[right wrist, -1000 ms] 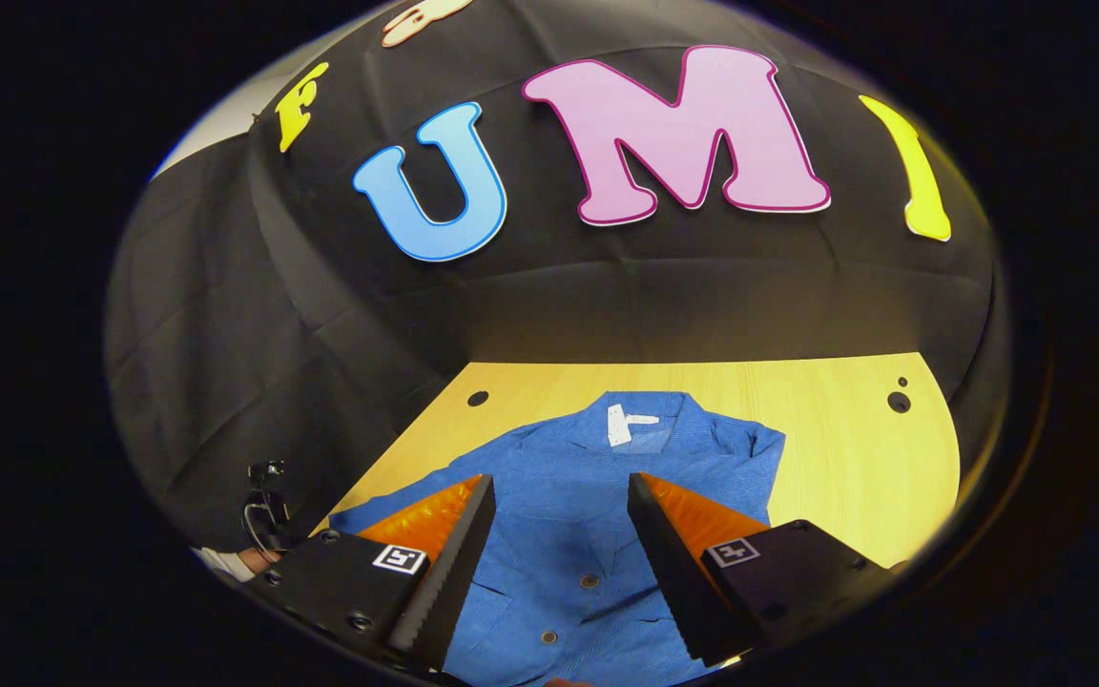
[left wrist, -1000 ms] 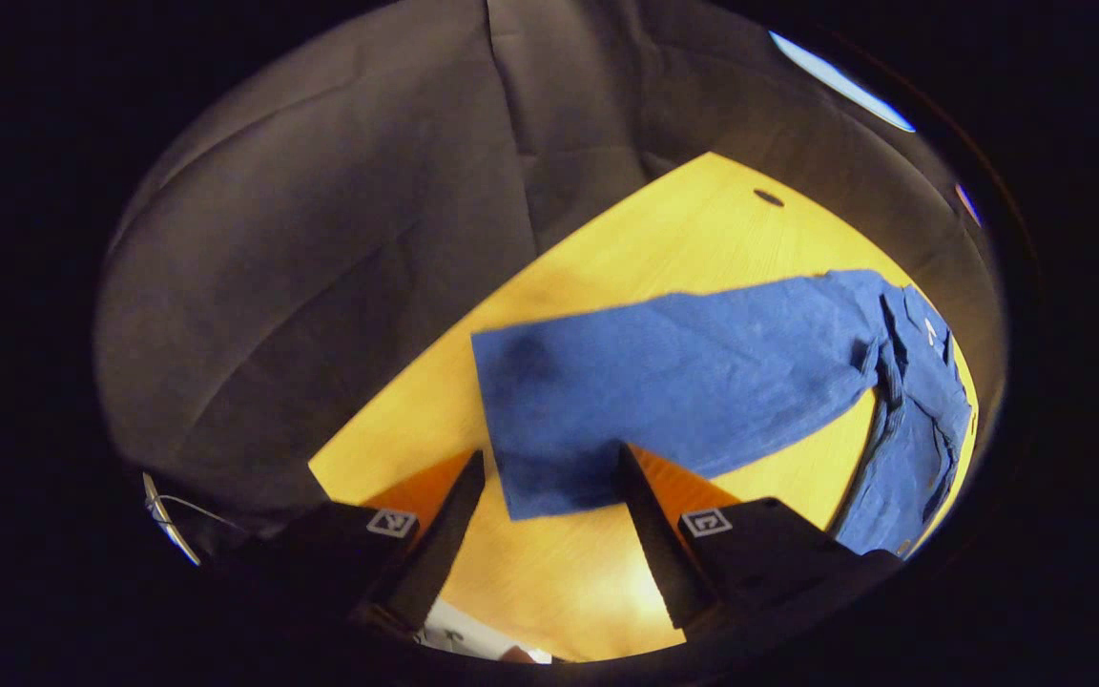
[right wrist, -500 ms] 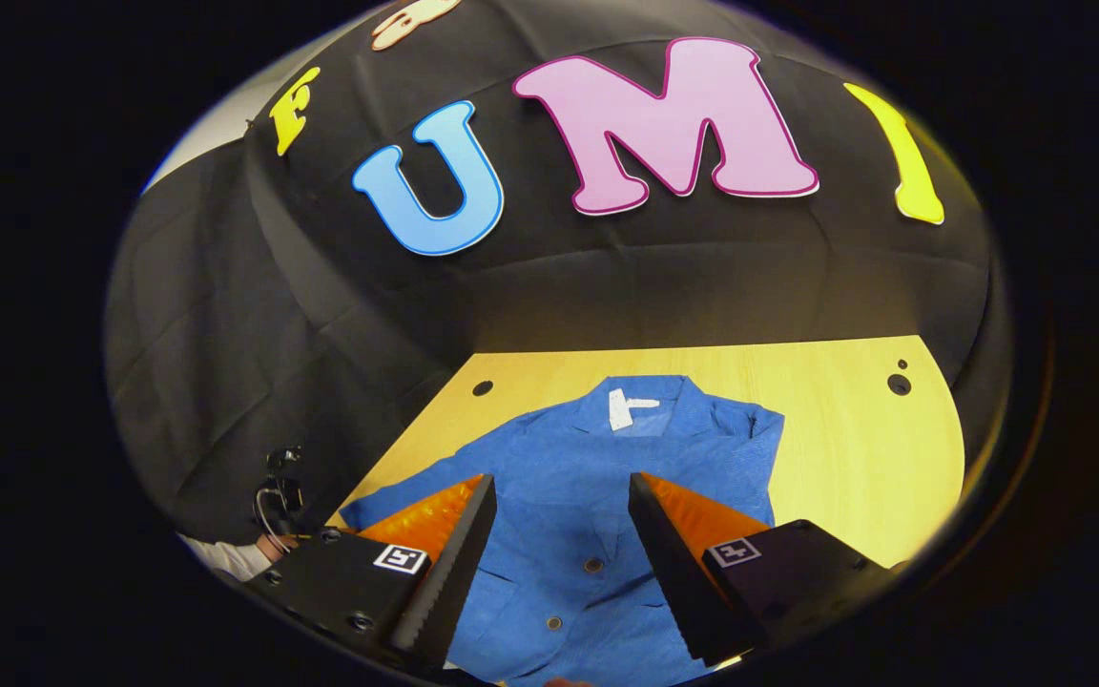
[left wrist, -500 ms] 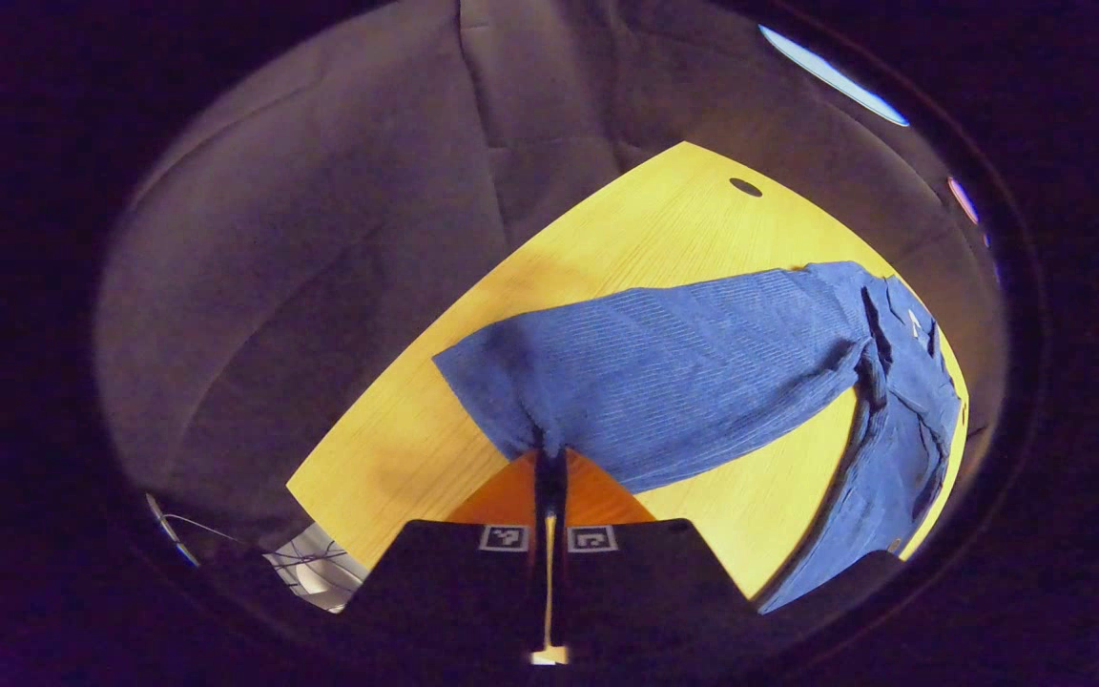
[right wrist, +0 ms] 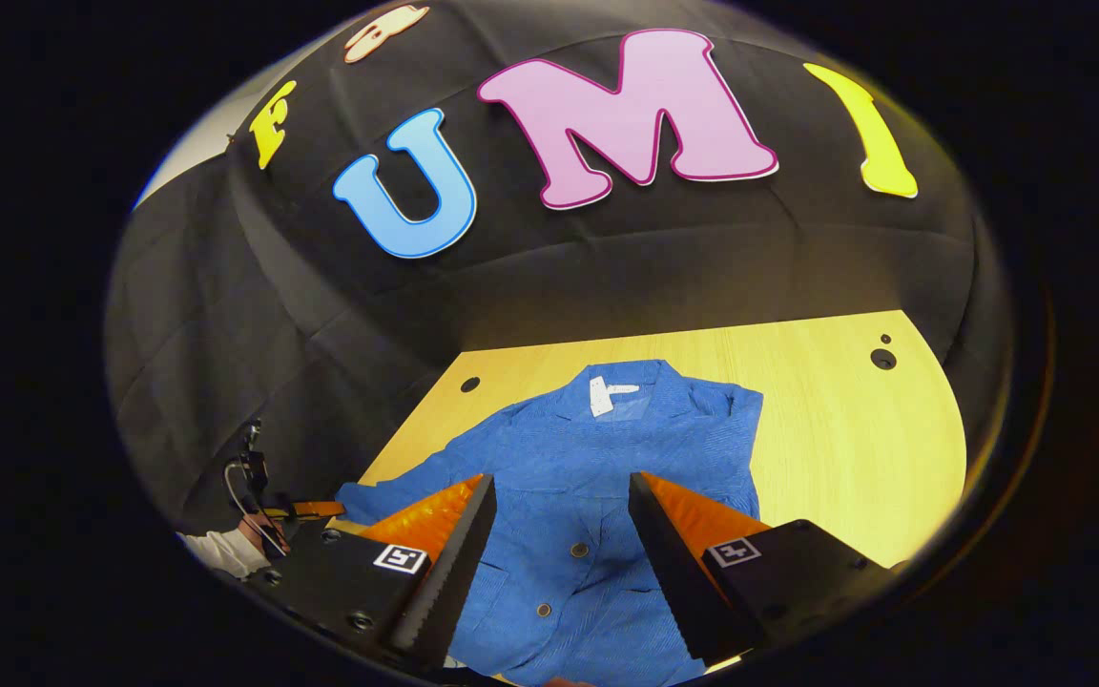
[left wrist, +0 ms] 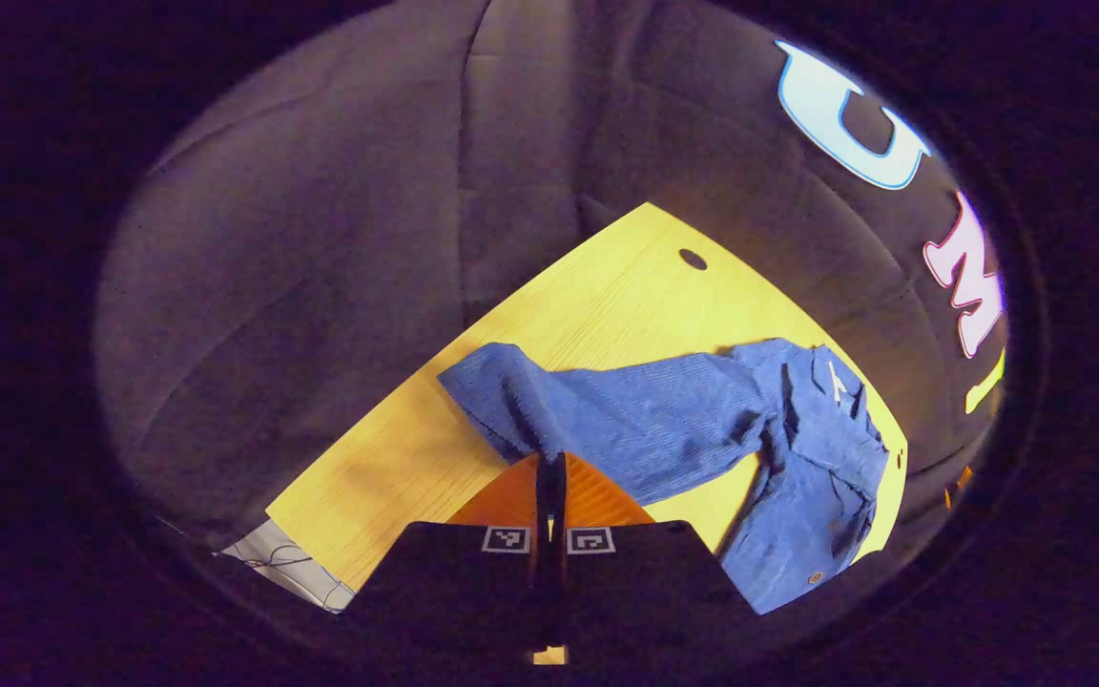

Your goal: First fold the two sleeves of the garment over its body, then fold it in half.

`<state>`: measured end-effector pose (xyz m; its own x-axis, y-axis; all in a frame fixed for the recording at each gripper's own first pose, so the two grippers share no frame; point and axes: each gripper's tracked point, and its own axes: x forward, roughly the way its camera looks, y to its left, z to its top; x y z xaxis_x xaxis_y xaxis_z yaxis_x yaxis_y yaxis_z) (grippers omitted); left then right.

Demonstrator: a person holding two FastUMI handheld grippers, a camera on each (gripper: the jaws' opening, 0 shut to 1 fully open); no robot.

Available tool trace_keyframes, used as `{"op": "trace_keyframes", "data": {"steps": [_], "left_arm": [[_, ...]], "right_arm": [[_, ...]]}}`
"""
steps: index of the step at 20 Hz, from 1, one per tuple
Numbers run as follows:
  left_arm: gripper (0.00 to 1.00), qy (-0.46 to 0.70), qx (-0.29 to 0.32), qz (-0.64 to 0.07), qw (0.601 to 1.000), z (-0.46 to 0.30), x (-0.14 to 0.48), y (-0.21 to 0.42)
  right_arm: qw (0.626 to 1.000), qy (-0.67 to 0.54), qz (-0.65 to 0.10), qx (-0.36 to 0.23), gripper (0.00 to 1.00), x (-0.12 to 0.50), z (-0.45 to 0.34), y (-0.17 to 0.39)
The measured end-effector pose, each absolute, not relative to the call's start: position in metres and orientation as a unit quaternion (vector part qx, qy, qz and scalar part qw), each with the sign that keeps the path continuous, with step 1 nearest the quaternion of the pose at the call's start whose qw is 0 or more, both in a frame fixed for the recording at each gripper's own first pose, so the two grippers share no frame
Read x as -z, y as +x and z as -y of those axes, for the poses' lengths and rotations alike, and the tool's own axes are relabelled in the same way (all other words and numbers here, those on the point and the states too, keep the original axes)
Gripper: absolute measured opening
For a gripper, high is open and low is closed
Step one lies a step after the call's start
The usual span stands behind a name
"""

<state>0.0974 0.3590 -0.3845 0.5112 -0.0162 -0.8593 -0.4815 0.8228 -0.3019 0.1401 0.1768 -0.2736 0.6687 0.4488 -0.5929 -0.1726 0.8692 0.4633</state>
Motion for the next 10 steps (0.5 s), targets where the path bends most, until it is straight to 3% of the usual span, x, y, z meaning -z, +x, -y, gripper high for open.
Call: {"op": "trace_keyframes", "data": {"steps": [6, 10], "left_arm": [[0.00, -0.222, -0.040, -0.396, 0.890, -0.275, 0.269, 0.194], [0.00, -0.160, 0.040, -0.369, 0.915, -0.177, 0.211, 0.264]], "right_arm": [[0.894, 0.204, -0.361, -0.168, 0.90, 0.271, -0.147, 0.137], [0.897, 0.214, -0.355, -0.155, 0.90, 0.269, -0.112, 0.131]]}}
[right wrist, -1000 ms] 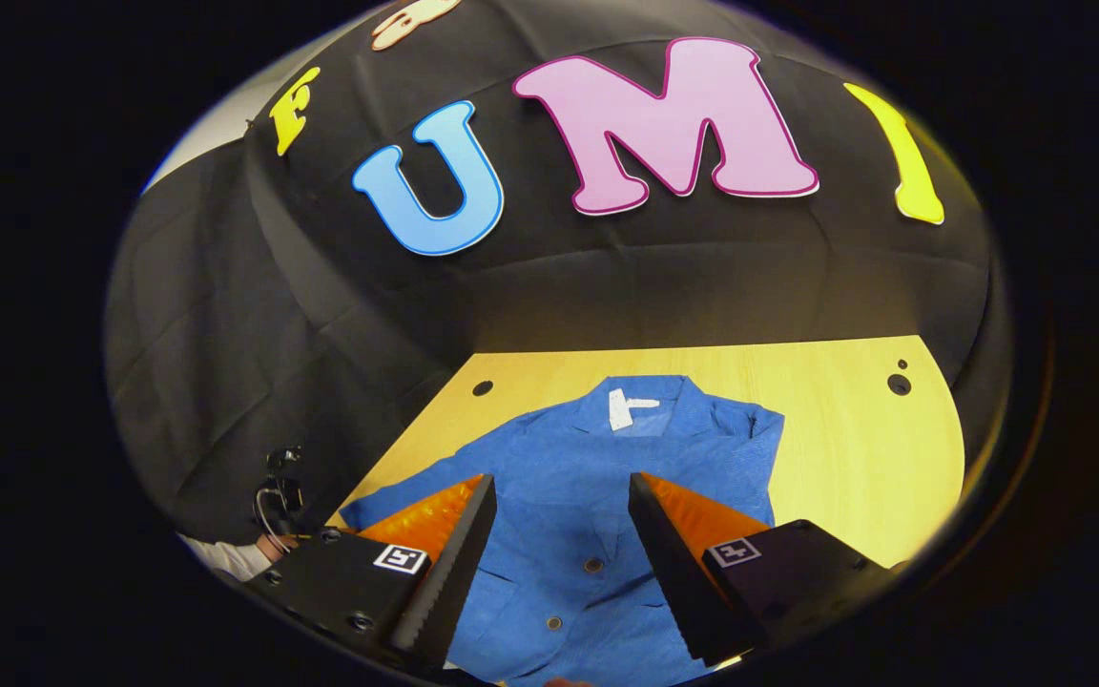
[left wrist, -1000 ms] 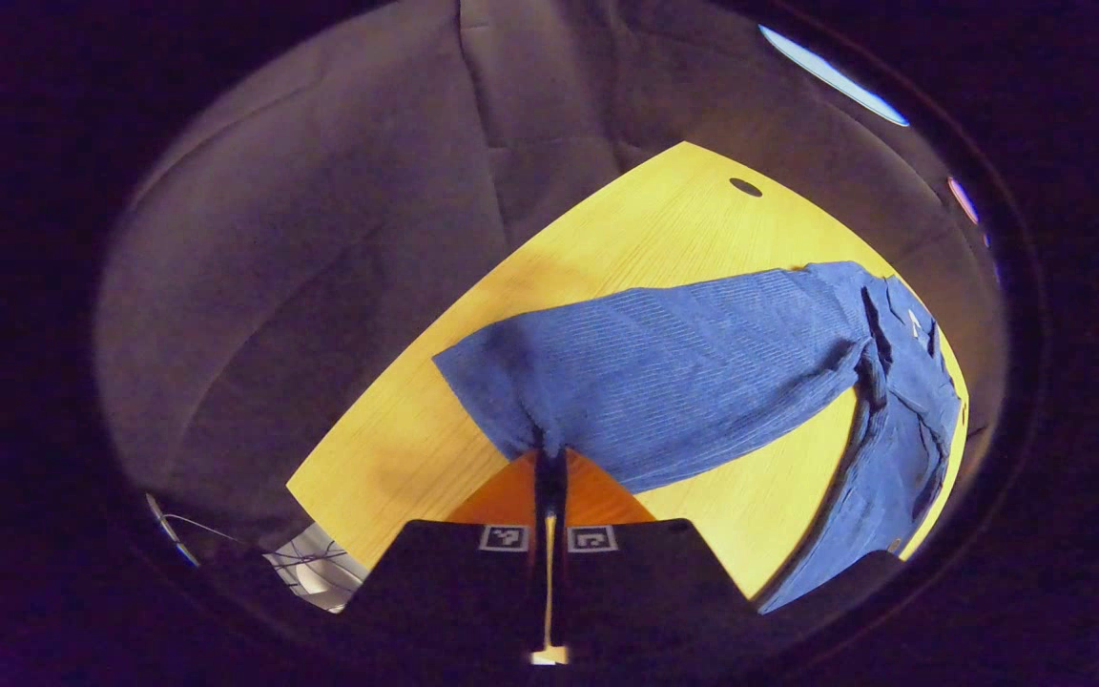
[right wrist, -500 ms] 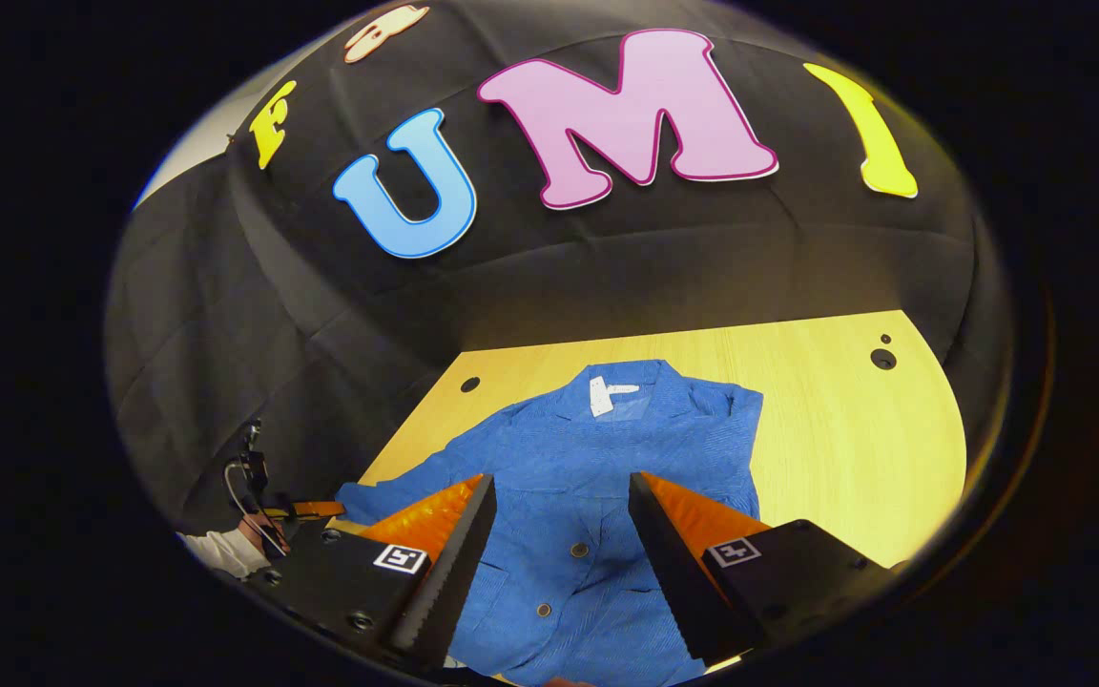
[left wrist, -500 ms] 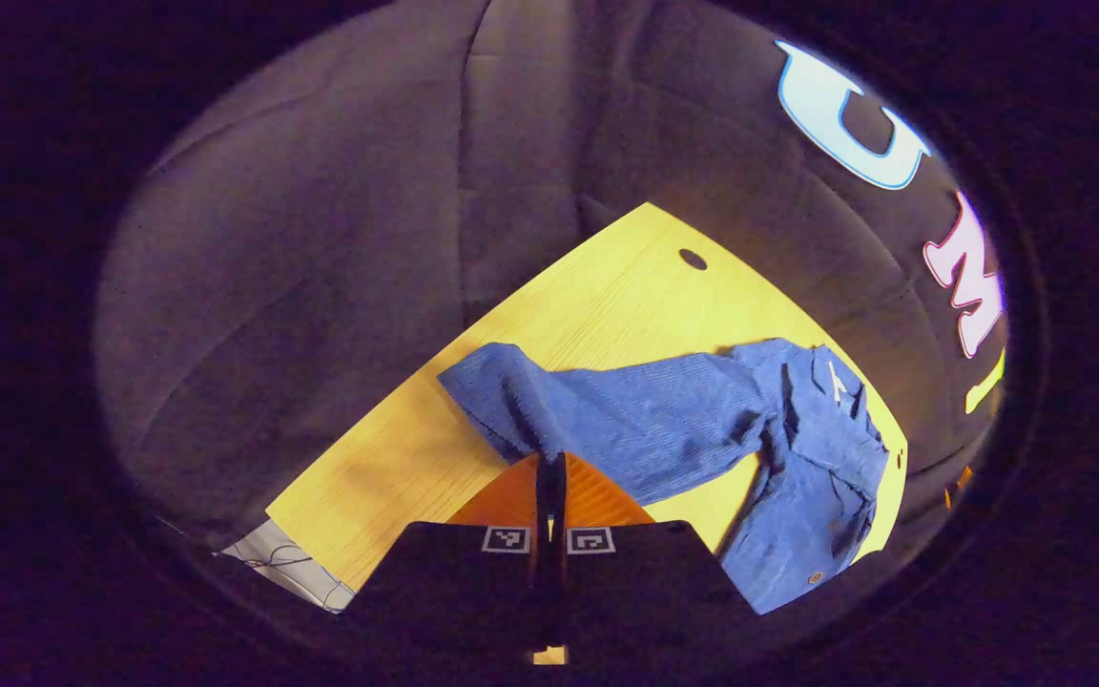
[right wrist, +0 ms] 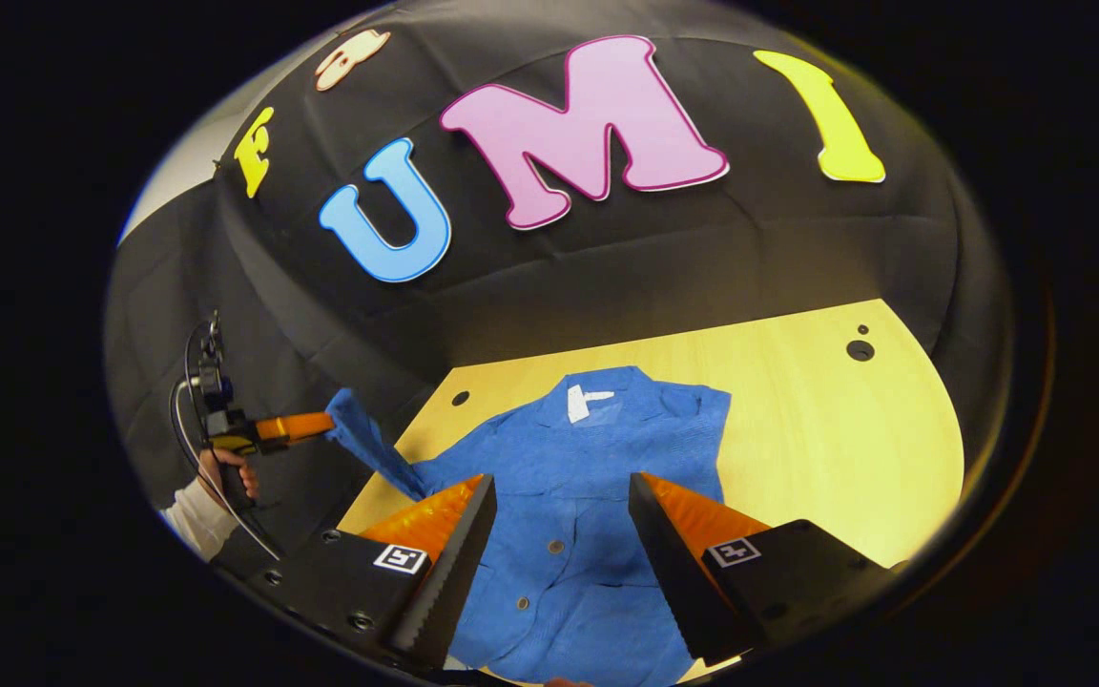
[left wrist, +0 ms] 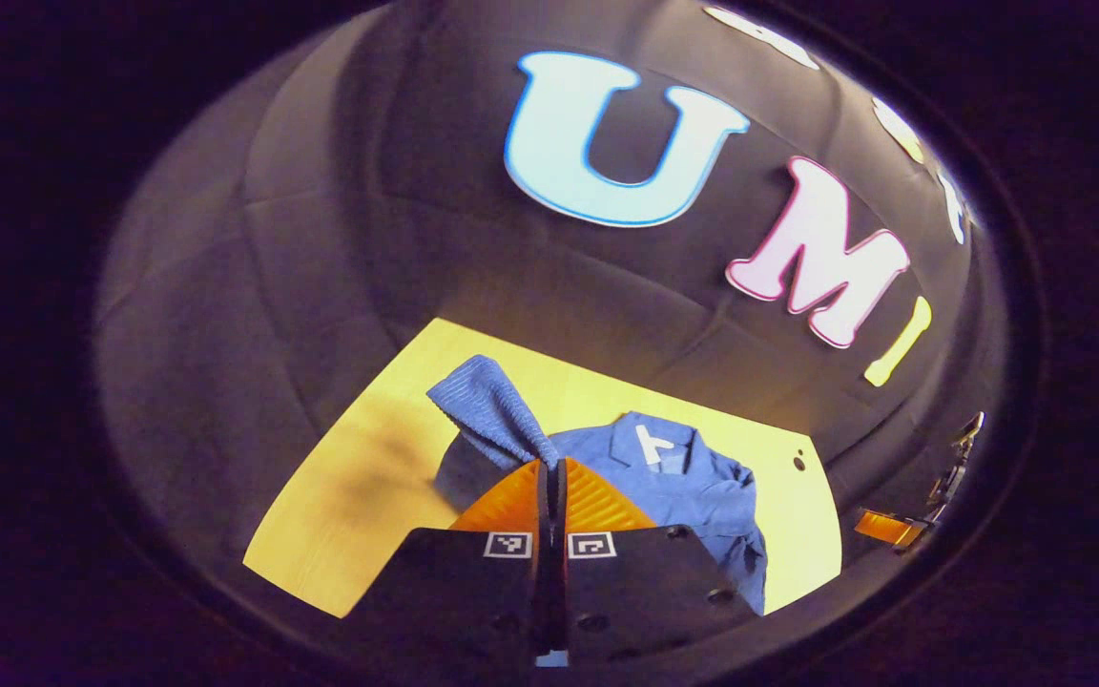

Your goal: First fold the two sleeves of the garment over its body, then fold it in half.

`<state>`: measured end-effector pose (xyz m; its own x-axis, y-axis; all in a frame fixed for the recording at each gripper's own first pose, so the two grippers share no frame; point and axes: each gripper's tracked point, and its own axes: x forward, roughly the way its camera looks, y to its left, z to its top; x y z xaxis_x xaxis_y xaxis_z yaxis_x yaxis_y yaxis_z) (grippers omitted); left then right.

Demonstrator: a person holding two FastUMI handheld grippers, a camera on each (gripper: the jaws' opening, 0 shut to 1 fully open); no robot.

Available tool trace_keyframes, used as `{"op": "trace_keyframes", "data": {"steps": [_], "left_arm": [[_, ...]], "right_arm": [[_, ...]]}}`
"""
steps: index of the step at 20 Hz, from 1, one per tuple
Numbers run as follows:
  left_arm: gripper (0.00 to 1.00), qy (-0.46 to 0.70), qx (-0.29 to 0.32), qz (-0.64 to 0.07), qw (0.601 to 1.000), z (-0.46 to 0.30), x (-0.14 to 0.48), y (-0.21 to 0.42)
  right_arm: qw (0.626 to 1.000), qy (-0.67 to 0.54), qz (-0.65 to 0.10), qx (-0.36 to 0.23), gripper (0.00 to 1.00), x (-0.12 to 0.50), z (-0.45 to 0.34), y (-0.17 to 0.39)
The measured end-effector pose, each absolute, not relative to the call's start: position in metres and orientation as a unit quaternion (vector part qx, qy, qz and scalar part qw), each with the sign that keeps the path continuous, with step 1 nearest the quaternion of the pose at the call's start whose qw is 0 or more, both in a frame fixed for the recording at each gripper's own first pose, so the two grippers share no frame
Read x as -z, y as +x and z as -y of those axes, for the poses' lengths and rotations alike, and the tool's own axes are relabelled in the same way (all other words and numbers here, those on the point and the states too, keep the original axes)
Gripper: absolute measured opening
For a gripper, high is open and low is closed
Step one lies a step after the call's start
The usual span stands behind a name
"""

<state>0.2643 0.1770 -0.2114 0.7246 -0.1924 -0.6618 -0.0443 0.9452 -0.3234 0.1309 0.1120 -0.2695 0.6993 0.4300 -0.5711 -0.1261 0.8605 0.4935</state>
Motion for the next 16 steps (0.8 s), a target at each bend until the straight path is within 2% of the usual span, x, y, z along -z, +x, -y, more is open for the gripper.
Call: {"op": "trace_keyframes", "data": {"steps": [5, 10, 12, 16], "left_arm": [[0.00, -0.114, 0.129, -0.404, 0.898, -0.039, 0.218, 0.321], [0.00, -0.062, 0.220, -0.479, 0.847, 0.085, 0.295, 0.346], [0.00, -0.066, 0.205, -0.531, 0.819, 0.099, 0.322, 0.346], [0.00, -0.057, 0.230, -0.539, 0.808, 0.126, 0.339, 0.349]], "right_arm": [[0.898, 0.212, -0.364, -0.128, 0.90, 0.282, -0.056, 0.115], [0.887, 0.218, -0.394, -0.107, 0.90, 0.315, -0.031, 0.106], [0.879, 0.232, -0.401, -0.109, 0.90, 0.323, -0.024, 0.102], [0.868, 0.230, -0.426, -0.110, 0.90, 0.350, -0.013, 0.102]]}}
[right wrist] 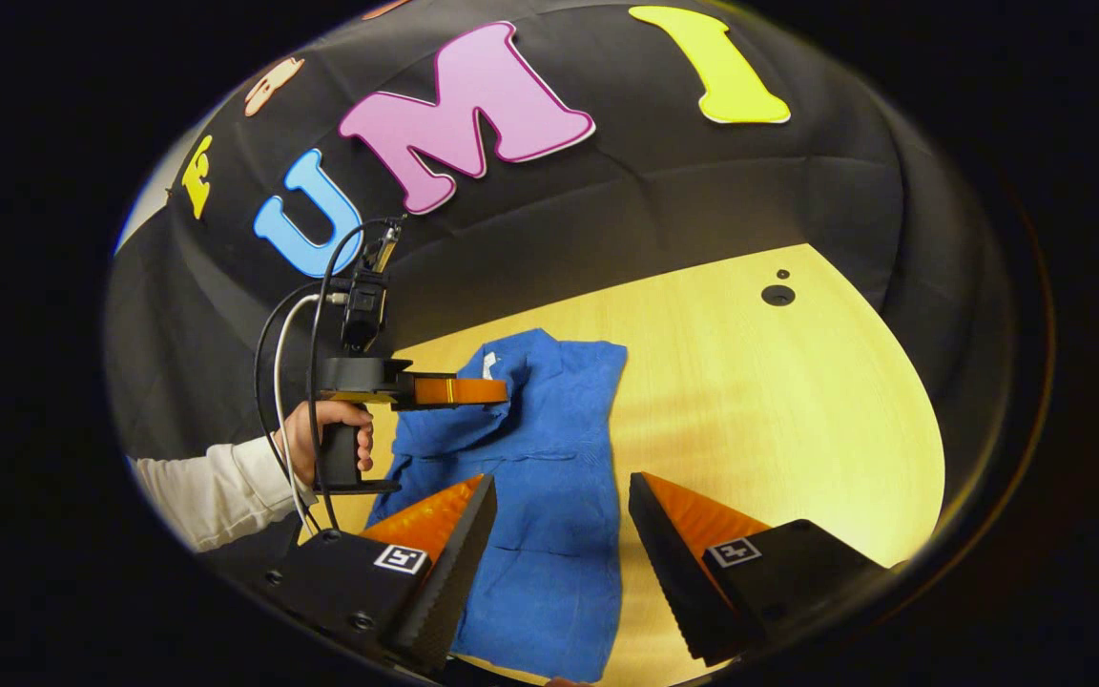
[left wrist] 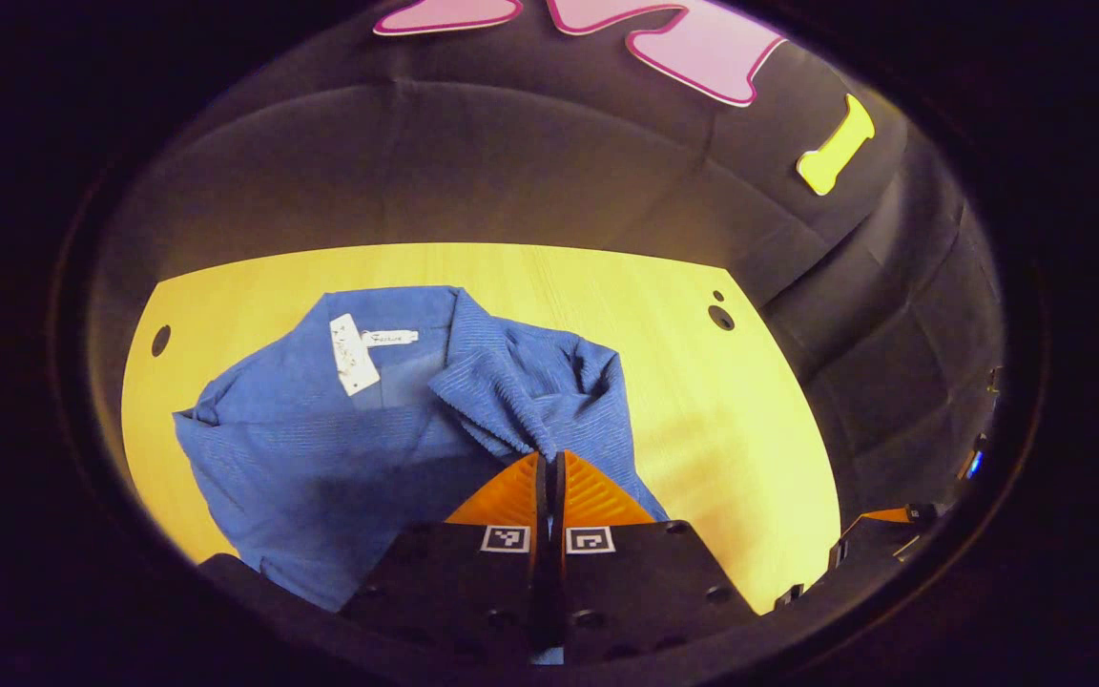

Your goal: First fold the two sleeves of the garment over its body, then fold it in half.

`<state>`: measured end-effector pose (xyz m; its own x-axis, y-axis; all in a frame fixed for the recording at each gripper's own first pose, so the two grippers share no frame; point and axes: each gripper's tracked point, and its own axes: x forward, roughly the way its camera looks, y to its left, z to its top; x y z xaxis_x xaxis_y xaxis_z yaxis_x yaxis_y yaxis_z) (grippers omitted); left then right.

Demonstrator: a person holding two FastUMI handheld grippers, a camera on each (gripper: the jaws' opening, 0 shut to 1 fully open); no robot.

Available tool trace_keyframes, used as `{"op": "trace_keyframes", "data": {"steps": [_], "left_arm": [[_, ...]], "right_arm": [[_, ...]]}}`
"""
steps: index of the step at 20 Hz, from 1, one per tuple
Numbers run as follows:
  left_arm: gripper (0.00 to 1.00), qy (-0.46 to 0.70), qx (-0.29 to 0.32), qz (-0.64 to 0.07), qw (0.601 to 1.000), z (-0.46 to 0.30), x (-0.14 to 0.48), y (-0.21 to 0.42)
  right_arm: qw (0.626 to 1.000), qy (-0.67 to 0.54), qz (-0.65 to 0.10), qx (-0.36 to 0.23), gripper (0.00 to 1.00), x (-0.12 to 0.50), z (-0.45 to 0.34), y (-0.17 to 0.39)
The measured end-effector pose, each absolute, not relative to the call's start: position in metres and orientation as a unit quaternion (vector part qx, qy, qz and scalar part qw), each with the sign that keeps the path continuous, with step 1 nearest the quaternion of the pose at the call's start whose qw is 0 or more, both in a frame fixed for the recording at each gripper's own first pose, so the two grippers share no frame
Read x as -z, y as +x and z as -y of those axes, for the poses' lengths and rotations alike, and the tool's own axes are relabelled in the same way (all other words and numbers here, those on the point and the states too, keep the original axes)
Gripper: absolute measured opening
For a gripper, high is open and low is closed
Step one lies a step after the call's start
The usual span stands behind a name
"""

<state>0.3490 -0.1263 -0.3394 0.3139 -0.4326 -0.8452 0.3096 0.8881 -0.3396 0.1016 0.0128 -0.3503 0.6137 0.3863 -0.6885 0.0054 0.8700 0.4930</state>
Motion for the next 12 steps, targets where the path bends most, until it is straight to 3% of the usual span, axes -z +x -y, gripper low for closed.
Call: {"op": "trace_keyframes", "data": {"steps": [4, 5, 8, 12], "left_arm": [[0.00, 0.012, 0.272, -0.543, 0.795, 0.151, 0.360, 0.346], [0.10, -0.001, 0.281, -0.543, 0.792, 0.159, 0.359, 0.345], [0.83, -0.044, 0.273, -0.542, 0.793, 0.182, 0.360, 0.341], [0.85, -0.064, 0.241, -0.524, 0.814, 0.161, 0.335, 0.326]], "right_arm": [[0.857, 0.231, -0.446, -0.118, 0.90, 0.369, -0.009, 0.096], [0.854, 0.232, -0.449, -0.120, 0.90, 0.372, -0.009, 0.095], [0.848, 0.236, -0.458, -0.121, 0.90, 0.381, -0.008, 0.089], [0.844, 0.230, -0.467, -0.127, 0.90, 0.388, -0.011, 0.080]]}}
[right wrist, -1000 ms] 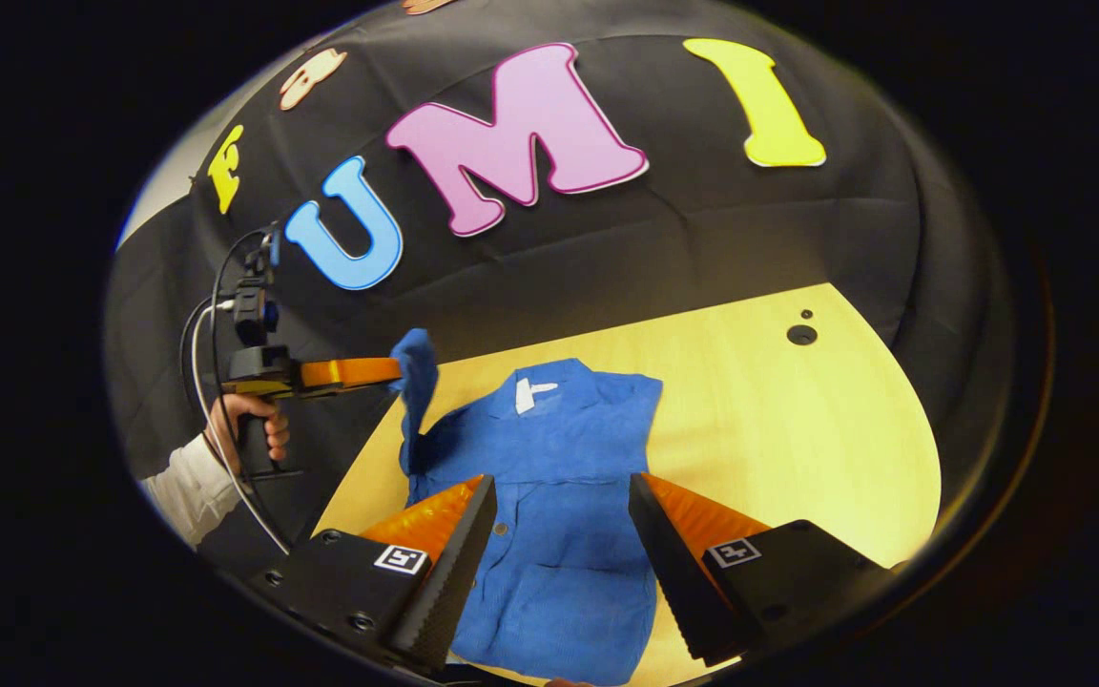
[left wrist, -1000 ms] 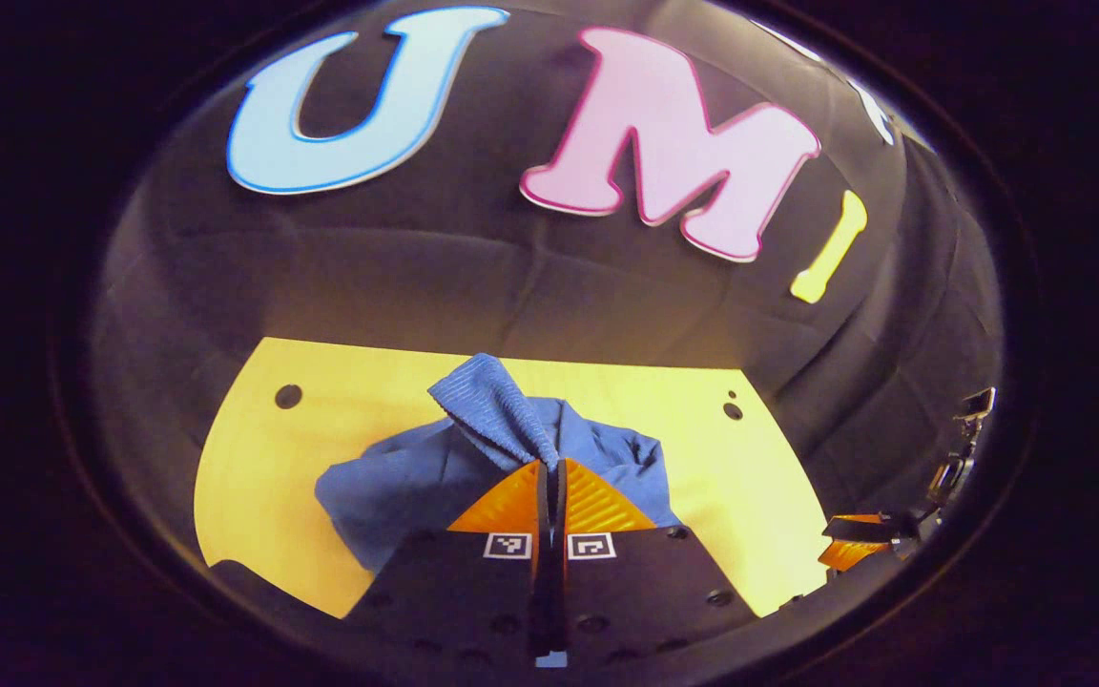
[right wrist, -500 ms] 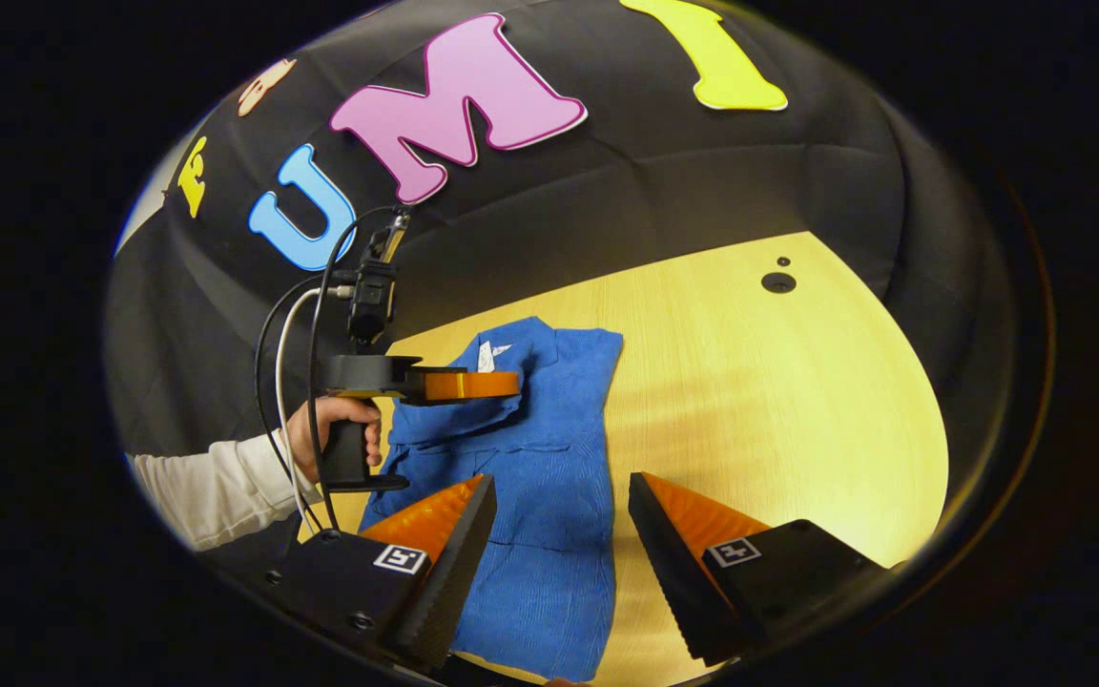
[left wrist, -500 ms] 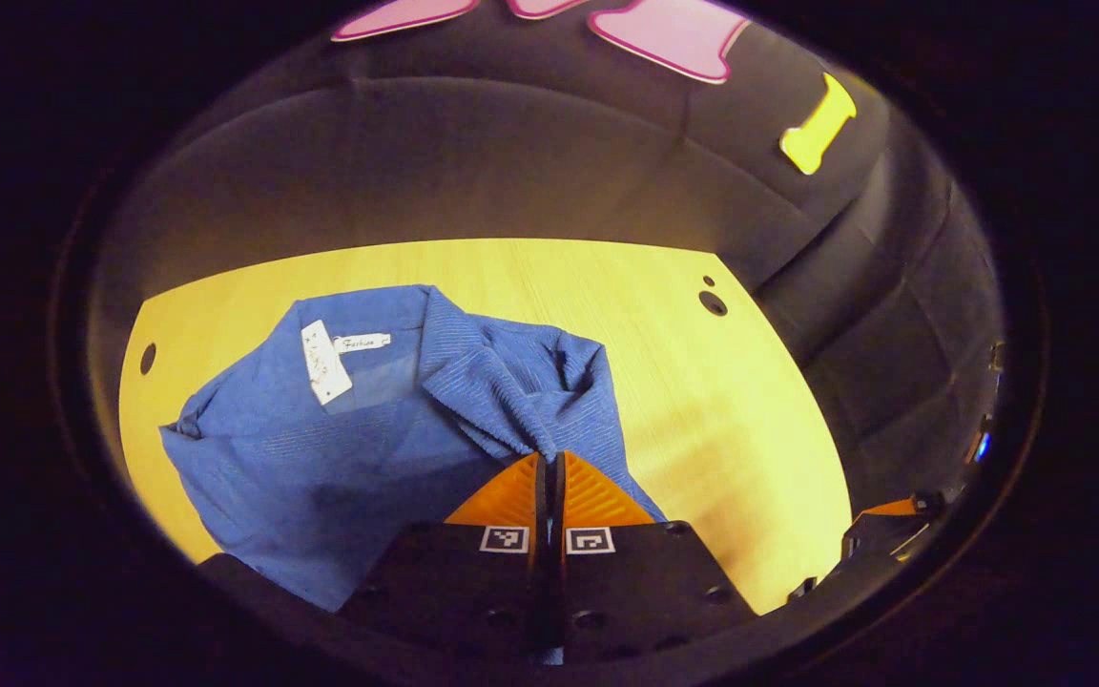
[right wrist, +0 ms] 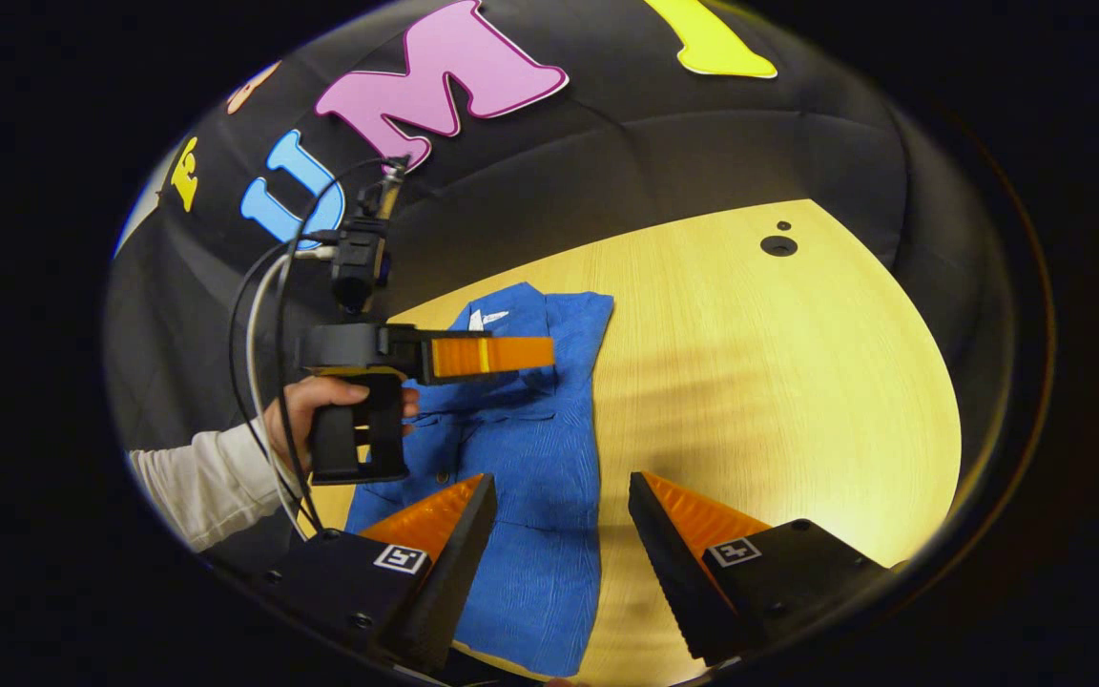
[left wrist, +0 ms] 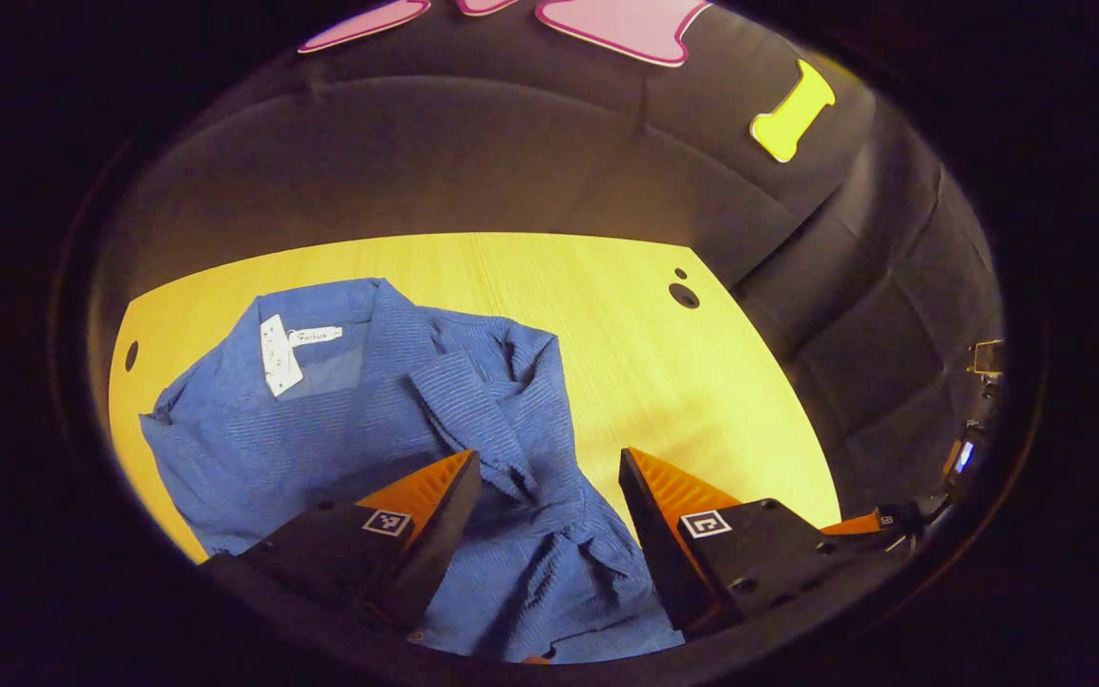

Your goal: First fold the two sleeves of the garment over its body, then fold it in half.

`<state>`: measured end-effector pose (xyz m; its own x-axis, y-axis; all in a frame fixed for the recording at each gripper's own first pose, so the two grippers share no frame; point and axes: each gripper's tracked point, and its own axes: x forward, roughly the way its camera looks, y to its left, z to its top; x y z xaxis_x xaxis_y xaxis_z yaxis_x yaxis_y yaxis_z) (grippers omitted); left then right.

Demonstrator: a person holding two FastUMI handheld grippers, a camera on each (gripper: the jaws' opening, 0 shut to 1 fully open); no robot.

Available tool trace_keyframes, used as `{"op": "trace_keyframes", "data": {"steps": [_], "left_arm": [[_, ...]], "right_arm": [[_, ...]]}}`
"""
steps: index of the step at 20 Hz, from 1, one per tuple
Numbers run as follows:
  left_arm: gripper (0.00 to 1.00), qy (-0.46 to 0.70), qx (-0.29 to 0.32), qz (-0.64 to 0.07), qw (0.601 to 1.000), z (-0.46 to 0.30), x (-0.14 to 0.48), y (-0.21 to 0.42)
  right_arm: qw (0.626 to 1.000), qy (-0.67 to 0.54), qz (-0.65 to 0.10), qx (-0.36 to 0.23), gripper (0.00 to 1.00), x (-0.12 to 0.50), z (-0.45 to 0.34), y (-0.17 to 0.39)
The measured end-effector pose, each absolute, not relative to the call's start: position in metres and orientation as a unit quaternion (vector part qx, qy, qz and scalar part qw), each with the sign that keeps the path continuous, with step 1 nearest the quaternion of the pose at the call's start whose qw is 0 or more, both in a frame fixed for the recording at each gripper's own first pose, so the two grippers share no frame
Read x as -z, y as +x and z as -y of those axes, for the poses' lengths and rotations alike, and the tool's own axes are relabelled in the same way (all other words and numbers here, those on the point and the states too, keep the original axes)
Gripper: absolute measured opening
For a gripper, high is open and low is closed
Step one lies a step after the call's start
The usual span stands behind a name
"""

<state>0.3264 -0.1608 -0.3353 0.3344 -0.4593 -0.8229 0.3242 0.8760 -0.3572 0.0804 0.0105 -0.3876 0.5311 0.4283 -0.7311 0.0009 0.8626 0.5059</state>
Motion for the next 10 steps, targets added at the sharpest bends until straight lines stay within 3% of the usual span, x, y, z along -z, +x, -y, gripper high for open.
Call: {"op": "trace_keyframes", "data": {"steps": [2, 6, 10], "left_arm": [[0.82, -0.056, 0.217, -0.512, 0.829, 0.135, 0.319, 0.309], [0.85, -0.041, 0.169, -0.502, 0.847, 0.066, 0.292, 0.245], [0.85, -0.072, 0.076, -0.536, 0.838, -0.015, 0.305, 0.149]], "right_arm": [[0.840, 0.227, -0.474, -0.133, 0.90, 0.389, -0.016, 0.075], [0.836, 0.208, -0.486, -0.149, 0.90, 0.390, -0.033, 0.051], [0.837, 0.184, -0.494, -0.146, 0.90, 0.388, -0.052, 0.017]]}}
